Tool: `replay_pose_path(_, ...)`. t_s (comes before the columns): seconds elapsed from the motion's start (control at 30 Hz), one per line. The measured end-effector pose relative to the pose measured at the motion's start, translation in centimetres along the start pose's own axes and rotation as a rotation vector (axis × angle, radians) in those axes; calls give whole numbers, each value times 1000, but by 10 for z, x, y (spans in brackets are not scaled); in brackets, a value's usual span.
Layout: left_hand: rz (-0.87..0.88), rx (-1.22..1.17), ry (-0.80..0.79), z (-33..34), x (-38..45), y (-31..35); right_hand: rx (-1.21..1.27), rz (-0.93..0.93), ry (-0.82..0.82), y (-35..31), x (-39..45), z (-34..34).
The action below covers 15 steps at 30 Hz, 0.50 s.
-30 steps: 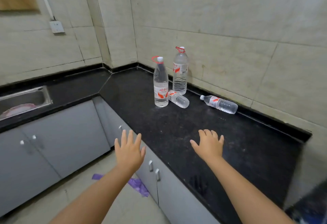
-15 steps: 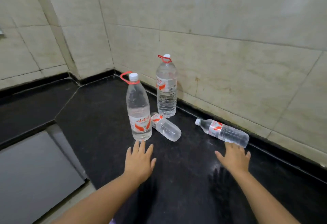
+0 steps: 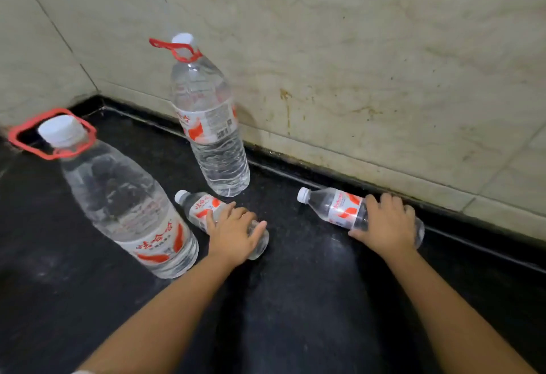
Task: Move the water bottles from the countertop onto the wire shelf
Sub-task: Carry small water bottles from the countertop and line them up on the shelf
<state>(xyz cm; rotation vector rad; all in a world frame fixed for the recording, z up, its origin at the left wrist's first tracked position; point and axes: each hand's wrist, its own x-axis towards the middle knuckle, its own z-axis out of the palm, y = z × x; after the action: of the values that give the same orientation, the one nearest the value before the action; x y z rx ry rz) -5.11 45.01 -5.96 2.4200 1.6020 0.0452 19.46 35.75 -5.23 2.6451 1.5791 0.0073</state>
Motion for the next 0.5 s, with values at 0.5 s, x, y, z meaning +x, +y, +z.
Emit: replay_pose_path(0.5, 725, -273, -46, 21, -136, -29, 166, 241, -105, -47, -194, -14)
